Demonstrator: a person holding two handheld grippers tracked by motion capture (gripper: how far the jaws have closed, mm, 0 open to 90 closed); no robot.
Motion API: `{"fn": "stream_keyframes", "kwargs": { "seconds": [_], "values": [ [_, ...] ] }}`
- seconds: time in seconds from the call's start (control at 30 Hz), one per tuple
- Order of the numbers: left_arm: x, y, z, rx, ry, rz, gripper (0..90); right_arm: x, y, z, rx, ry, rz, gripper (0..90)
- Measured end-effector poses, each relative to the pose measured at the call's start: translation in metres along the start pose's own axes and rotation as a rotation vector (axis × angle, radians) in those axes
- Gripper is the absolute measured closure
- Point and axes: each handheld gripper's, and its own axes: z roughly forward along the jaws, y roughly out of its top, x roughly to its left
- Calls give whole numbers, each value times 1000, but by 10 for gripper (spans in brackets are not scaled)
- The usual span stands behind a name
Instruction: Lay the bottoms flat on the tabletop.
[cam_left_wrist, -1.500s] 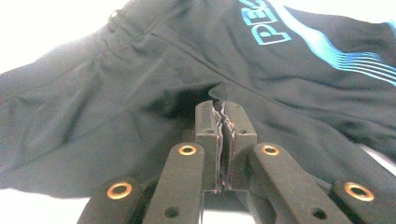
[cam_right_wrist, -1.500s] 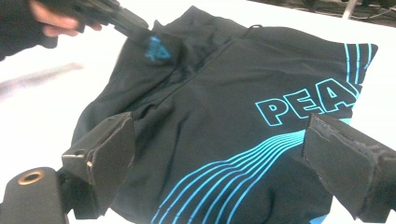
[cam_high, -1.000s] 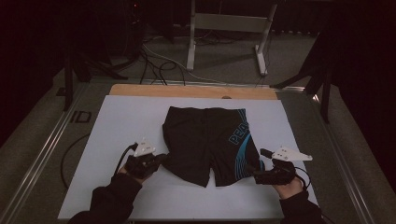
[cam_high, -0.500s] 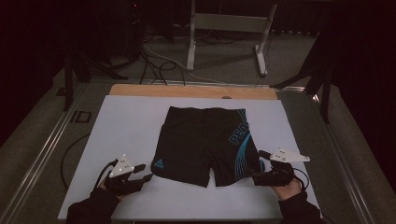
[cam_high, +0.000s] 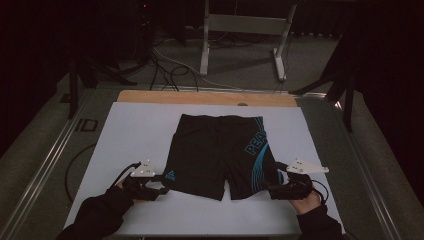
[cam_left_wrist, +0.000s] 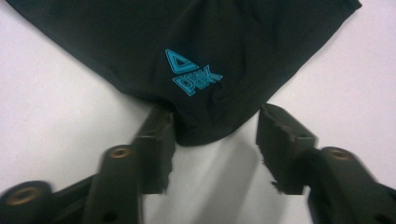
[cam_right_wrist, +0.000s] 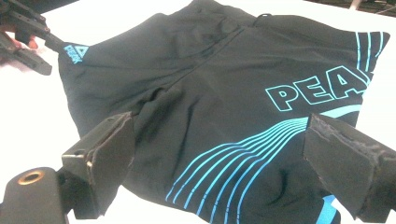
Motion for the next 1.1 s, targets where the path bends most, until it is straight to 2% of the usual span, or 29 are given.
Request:
{"fn": "stream_keyframes", "kwargs": {
  "seconds": [0.03, 0.1, 0.17, 0.2, 0.27, 0.3, 0.4, 0.43, 0.47, 0.5, 0.53, 0.6, 0.63, 0.73, 0.8, 1.03, 1.07, 1.1],
  "values": [
    [-1, 0, -1, 1, -11, -1, 550, 0, 0, 0, 1, -1, -1, 100],
    [-6, 0, -4, 18, -18, 2, 620, 0, 0, 0, 3, -1, 1, 100],
    [-10, 0, -10, 8, -32, -6, 693, 0, 0, -1, 0, 2, 7, 100],
    [-13, -1, -14, 0, -23, -7, 713, 0, 0, -1, -2, -1, 5, 100],
    [-15, -2, -22, -9, -4, -33, 862, 0, 0, -1, -3, -2, 4, 100],
    [-17, -4, -26, -10, 7, -46, 900, 0, 0, -1, -3, -2, 5, 100],
    [-20, -8, -37, -54, 38, -68, 900, 0, 1, -1, -5, -2, 3, 100],
    [-22, -9, -39, -65, 58, -54, 900, 0, 1, -1, -6, -3, 2, 100],
    [-23, -10, -41, -74, 93, -22, 900, 0, 1, -1, -5, -3, 2, 99],
    [-23, -11, -42, -95, 98, -12, 888, 0, 1, -1, -2, -4, 1, 100],
    [-21, -10, -42, -114, 73, -14, 787, 1, 1, -1, -1, -2, 2, 100],
    [-21, -8, -39, -124, 54, 16, 734, 1, 1, 0, 2, -1, -3, 100],
    [-21, -6, -36, -119, 37, 42, 711, 1, 1, 0, 1, -1, -5, 100],
    [-21, -1, -28, -100, 32, 96, 651, 1, 1, 1, 5, 1, -3, 100],
    [-18, 2, -21, -80, 29, 118, 628, 1, 0, 1, 3, 3, -4, 100],
    [-4, 6, -1, 40, 10, 169, 592, 0, 0, 0, 0, 1, 1, 99],
    [-3, 6, 1, 60, 11, 188, 580, 0, 0, 1, 0, 2, 3, 100],
    [-3, 5, 2, 60, 7, 204, 571, 0, 0, 1, 0, 2, 2, 100]
  ]
}}
